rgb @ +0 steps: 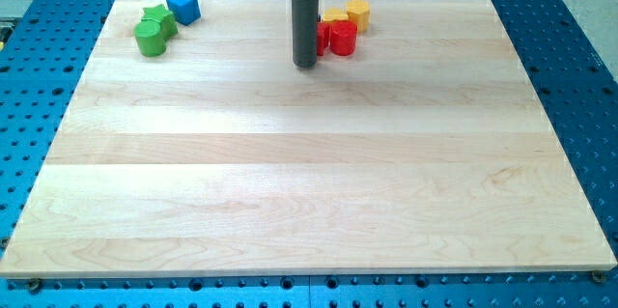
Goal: Push the red star along with the triangle to the top center
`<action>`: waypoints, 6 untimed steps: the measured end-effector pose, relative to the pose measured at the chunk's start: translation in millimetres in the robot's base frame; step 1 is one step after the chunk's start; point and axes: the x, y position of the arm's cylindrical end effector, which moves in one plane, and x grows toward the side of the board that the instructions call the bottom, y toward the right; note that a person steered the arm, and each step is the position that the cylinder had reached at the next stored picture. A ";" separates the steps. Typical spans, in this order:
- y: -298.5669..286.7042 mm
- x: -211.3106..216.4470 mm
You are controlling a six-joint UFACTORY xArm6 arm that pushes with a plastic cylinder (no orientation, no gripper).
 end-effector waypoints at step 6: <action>-30.8 -39.6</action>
